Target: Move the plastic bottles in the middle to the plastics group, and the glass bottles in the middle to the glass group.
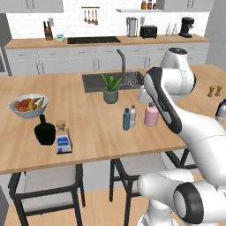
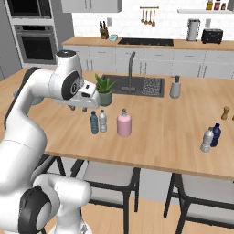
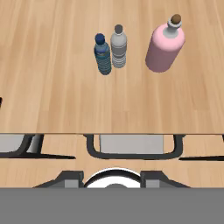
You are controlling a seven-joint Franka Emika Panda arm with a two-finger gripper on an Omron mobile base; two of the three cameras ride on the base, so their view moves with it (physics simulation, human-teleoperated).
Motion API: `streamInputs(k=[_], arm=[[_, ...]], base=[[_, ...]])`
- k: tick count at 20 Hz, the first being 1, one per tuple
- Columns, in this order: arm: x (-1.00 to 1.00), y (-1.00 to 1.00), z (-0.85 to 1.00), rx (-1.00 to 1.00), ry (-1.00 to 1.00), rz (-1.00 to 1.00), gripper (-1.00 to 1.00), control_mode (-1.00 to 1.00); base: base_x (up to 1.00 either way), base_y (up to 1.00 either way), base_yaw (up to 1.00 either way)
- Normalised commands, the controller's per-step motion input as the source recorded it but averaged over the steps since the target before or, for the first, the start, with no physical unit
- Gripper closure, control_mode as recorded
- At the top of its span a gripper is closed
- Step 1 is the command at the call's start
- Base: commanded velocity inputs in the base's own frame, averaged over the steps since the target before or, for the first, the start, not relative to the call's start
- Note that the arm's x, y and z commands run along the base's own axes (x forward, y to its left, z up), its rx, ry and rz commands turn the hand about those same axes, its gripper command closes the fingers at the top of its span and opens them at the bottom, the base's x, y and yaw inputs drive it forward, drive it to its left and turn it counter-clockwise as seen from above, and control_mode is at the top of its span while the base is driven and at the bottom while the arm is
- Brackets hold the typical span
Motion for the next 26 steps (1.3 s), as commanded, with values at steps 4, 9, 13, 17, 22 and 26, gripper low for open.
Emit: streamInputs(k=[4,9,13,17,22,26], arm=[[0.00,0.00,0.00,0.00,0.00,0.00,-1.00,-1.00],[-0.05,-0.20,-0.11,0.06,0.00,0.01,-1.00,-1.00],[0.16,-0.63,-0.22,0.05,0.02,0.09,-1.00,-1.00],[0.59,-0.59,-0.20,0.00,0.09,0.00,-1.00,-1.00],[0.71,-0.54,-0.22,0.00,0.08,0.00,-1.00,-1.00],[0.72,-0.30,-0.20,0.00,0.09,0.00,-1.00,-1.00]], base=[[0.00,0.00,0.00],[0.00,0.00,0.00],[0.00,0.00,0.00],[0.00,0.00,0.00],[0.00,0.00,0.00],[0.00,0.00,0.00]])
